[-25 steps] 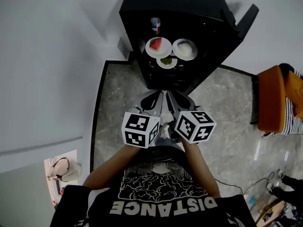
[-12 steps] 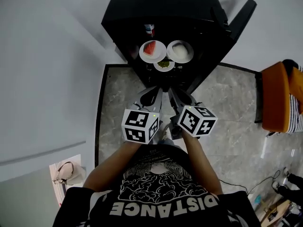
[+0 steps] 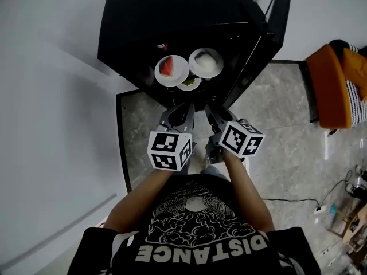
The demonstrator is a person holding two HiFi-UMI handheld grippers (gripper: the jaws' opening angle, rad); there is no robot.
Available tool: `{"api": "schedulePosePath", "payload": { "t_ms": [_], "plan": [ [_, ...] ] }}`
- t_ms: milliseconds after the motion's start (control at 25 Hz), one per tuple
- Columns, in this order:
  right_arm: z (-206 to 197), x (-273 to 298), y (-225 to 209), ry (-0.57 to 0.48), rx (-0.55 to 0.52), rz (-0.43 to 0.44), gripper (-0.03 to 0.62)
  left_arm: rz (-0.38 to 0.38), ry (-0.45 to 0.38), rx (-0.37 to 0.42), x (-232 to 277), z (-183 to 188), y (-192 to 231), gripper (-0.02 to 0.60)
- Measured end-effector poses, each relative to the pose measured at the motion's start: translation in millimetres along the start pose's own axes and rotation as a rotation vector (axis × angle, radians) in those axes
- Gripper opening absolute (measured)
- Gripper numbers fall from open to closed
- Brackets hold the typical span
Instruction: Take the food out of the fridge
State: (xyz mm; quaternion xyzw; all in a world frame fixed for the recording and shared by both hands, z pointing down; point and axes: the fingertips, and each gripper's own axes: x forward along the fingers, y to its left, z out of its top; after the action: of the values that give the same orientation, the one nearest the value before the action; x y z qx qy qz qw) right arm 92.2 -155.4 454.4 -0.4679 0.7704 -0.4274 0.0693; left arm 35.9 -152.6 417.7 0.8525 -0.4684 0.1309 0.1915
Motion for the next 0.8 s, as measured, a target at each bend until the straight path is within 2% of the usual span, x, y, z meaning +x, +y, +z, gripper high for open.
{"api": "schedulePosePath", "payload": {
  "t_ms": [200, 400, 800],
  "plan": [
    [6, 22, -19, -0.105, 0.099, -0.07, 0.004, -0.116, 0.032, 0.037, 29, 0, 14, 0.003],
    [11, 50, -51, -0.19, 0.177, -0.123, 0.005, -0.196, 0.064, 0.066, 54, -6, 27, 0.003],
    [15, 88, -120, -0.342, 0.334, -0.2, 0.008, -0.305, 0.124, 0.118, 92, -20, 45, 0.003]
  ]
}}
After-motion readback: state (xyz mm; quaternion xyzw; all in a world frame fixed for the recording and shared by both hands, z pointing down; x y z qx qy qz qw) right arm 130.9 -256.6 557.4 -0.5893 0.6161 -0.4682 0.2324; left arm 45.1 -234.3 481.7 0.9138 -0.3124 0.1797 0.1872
